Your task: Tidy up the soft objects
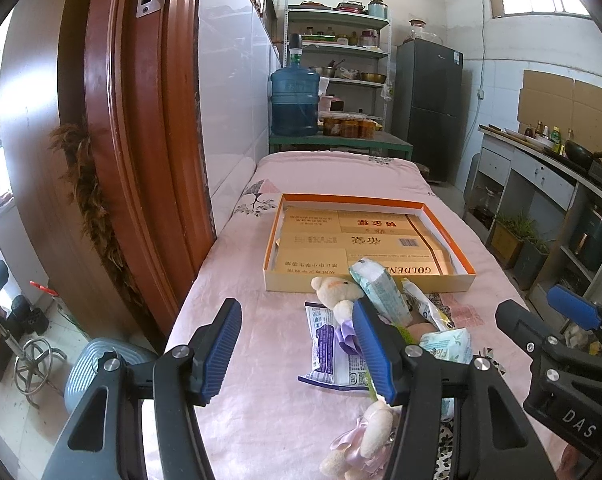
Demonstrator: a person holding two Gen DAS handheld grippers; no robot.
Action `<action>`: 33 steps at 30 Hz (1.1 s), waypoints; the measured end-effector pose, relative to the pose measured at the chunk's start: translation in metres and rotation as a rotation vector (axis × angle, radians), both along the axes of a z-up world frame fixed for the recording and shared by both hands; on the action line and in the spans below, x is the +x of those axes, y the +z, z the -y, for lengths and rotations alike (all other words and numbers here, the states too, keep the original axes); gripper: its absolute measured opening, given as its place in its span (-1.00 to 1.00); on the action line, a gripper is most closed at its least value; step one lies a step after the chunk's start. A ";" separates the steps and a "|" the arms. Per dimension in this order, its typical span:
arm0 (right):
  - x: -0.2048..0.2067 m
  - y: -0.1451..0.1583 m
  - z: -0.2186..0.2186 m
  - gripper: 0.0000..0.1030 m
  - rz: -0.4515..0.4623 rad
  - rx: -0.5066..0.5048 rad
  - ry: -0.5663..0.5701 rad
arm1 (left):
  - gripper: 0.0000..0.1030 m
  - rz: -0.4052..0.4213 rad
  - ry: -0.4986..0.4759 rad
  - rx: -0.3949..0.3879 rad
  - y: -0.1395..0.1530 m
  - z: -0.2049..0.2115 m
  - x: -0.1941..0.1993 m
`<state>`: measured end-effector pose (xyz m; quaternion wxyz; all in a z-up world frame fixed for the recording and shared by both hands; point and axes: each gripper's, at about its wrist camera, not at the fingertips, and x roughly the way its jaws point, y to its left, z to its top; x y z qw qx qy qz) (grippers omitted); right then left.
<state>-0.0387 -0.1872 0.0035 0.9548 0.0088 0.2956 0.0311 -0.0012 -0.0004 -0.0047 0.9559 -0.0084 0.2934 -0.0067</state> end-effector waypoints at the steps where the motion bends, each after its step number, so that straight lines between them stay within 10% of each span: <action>1: 0.000 0.000 0.000 0.49 0.000 0.000 0.000 | 0.13 0.000 0.000 0.000 0.000 0.000 0.000; 18: -0.015 -0.033 0.015 0.49 -0.057 0.020 0.014 | 0.13 -0.018 -0.038 -0.027 -0.018 -0.006 -0.005; 33: -0.021 -0.077 0.013 0.49 -0.177 0.065 0.072 | 0.06 -0.118 -0.273 -0.066 -0.064 0.021 -0.019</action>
